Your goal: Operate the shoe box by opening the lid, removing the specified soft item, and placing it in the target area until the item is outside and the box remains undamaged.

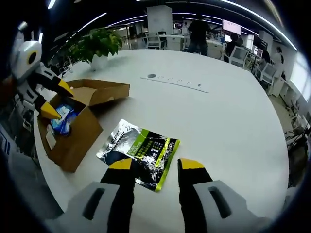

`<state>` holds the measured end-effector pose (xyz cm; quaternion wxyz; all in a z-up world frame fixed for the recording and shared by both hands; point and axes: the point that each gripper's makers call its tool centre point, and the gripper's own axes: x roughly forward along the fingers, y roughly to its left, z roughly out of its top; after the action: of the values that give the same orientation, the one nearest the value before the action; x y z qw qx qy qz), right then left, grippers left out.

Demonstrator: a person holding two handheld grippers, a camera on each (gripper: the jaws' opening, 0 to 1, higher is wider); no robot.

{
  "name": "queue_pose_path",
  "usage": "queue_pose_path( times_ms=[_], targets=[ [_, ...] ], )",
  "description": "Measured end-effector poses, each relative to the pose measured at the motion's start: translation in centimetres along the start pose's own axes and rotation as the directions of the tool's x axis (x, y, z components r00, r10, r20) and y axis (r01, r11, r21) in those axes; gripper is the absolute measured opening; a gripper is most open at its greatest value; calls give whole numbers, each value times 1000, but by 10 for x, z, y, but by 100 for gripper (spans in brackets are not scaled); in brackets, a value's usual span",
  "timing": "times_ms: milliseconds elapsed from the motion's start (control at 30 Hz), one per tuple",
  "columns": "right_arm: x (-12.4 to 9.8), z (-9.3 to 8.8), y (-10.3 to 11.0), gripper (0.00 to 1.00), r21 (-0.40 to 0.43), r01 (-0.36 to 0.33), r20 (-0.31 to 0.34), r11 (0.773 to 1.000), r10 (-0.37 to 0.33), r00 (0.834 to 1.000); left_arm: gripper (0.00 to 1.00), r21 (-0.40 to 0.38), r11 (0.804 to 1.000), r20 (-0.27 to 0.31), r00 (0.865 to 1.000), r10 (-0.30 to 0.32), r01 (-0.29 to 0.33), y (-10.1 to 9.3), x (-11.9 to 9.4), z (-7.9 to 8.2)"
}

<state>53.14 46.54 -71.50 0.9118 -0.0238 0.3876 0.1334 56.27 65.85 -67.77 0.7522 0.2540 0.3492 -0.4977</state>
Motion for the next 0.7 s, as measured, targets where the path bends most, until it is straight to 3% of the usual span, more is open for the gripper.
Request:
queue_pose_path(
  times_ms=[400, 700],
  targets=[
    [-16, 26, 52, 36, -17, -101, 55, 995, 102, 993, 44, -93, 994, 6, 998, 60, -59, 21, -34, -36],
    [-13, 34, 86, 36, -12, -173, 72, 985, 174, 982, 45, -134, 985, -2, 994, 105, -105, 29, -55, -63]
  ],
)
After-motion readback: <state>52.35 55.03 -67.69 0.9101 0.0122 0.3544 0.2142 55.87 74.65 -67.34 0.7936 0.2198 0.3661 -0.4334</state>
